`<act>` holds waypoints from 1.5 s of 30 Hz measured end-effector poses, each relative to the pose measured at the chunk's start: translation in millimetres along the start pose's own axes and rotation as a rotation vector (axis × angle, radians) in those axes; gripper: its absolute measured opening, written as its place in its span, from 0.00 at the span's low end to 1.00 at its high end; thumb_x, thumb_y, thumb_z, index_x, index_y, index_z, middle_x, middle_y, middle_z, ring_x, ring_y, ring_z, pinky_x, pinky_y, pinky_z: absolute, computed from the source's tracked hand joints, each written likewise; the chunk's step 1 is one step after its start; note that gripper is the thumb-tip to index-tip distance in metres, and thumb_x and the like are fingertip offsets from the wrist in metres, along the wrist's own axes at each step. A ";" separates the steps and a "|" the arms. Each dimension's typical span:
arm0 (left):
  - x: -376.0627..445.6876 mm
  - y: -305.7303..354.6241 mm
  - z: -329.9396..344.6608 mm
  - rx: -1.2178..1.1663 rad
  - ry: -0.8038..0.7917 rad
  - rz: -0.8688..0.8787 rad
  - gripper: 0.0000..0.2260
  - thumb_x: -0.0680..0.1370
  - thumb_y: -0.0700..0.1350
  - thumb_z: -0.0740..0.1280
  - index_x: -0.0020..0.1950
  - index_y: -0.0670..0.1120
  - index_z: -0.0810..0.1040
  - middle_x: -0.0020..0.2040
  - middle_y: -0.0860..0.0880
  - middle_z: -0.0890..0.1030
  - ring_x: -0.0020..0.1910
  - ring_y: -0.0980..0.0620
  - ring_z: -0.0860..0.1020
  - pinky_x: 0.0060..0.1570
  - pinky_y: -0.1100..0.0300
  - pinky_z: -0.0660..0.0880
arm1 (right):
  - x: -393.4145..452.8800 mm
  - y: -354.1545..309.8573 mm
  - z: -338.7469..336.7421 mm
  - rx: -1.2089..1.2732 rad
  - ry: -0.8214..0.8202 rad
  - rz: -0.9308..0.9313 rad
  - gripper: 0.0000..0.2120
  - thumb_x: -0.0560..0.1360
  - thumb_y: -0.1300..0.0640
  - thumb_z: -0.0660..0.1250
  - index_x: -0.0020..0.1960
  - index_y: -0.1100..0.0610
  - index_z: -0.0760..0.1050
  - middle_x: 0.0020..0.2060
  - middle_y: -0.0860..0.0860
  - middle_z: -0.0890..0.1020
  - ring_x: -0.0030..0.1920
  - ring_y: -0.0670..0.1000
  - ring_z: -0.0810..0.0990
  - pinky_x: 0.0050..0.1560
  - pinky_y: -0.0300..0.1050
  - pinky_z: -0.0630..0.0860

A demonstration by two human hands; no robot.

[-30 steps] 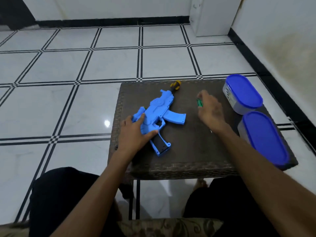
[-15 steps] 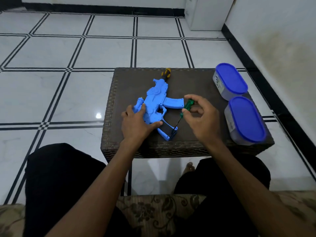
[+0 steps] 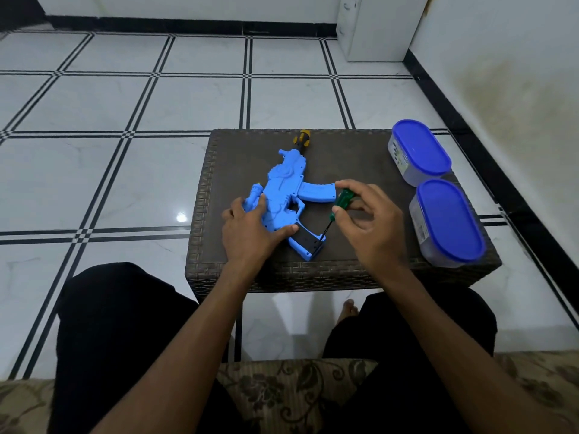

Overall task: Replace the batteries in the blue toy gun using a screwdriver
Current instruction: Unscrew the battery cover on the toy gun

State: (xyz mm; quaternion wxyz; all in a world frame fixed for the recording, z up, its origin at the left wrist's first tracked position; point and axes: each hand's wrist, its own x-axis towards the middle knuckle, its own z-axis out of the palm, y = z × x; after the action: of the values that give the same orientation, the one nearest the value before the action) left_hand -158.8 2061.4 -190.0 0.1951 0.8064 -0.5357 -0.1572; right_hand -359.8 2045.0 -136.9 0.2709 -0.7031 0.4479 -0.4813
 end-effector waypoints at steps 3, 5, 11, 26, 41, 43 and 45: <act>0.8 0.0 -0.1 0.000 -0.002 -0.001 0.41 0.66 0.72 0.68 0.75 0.55 0.64 0.75 0.44 0.60 0.70 0.40 0.61 0.64 0.49 0.66 | 1.0 -1.5 1.9 0.010 -0.008 0.004 0.17 0.73 0.65 0.71 0.61 0.56 0.79 0.51 0.51 0.80 0.49 0.49 0.83 0.45 0.47 0.83; 0.5 -0.3 0.7 -0.013 -0.003 -0.001 0.41 0.66 0.71 0.68 0.75 0.55 0.64 0.75 0.45 0.60 0.70 0.40 0.61 0.64 0.48 0.67 | 0.5 -1.8 2.7 0.014 -0.011 0.009 0.17 0.73 0.66 0.71 0.61 0.56 0.79 0.52 0.52 0.80 0.49 0.49 0.83 0.46 0.45 0.83; 1.1 -0.3 1.4 -0.021 0.002 -0.003 0.41 0.66 0.71 0.68 0.75 0.55 0.64 0.75 0.45 0.60 0.70 0.41 0.61 0.64 0.48 0.66 | 0.3 -2.4 2.1 0.028 -0.048 0.013 0.18 0.73 0.66 0.70 0.62 0.55 0.78 0.52 0.51 0.79 0.50 0.50 0.82 0.46 0.46 0.83; 2.6 3.0 5.5 -0.035 0.028 0.007 0.41 0.66 0.71 0.68 0.74 0.54 0.65 0.74 0.45 0.61 0.69 0.40 0.62 0.63 0.48 0.67 | 2.2 -3.1 3.2 -0.009 -0.062 -0.019 0.19 0.73 0.67 0.70 0.62 0.57 0.79 0.52 0.52 0.79 0.49 0.47 0.81 0.46 0.42 0.83; 4.5 9.8 4.0 -0.136 -0.002 -0.028 0.40 0.67 0.66 0.72 0.75 0.51 0.66 0.76 0.44 0.57 0.72 0.40 0.57 0.66 0.49 0.64 | 32.6 -22.2 -2.3 -0.297 -0.265 -0.106 0.04 0.72 0.56 0.74 0.47 0.54 0.83 0.41 0.50 0.80 0.38 0.48 0.79 0.42 0.47 0.78; 8.3 12.8 4.3 -0.153 -0.008 -0.022 0.41 0.67 0.65 0.73 0.74 0.50 0.66 0.76 0.43 0.56 0.72 0.39 0.57 0.67 0.49 0.63 | 42.0 -22.4 -7.7 -0.326 -0.334 -0.118 0.05 0.73 0.63 0.72 0.48 0.57 0.83 0.43 0.52 0.83 0.43 0.49 0.81 0.47 0.49 0.78; 13.4 15.6 5.3 -0.152 -0.007 -0.017 0.40 0.67 0.65 0.73 0.74 0.49 0.67 0.76 0.42 0.56 0.72 0.39 0.57 0.67 0.48 0.64 | 49.3 -22.0 -12.2 -0.362 -0.423 -0.115 0.12 0.72 0.71 0.69 0.51 0.59 0.83 0.48 0.53 0.84 0.48 0.50 0.81 0.51 0.42 0.78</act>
State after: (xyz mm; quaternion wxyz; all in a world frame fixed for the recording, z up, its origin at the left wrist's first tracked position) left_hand -168.7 2042.7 -187.7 0.2528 0.7931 -0.5161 -0.2019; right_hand -356.2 2011.6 -92.9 0.2007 -0.8492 0.4194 -0.2505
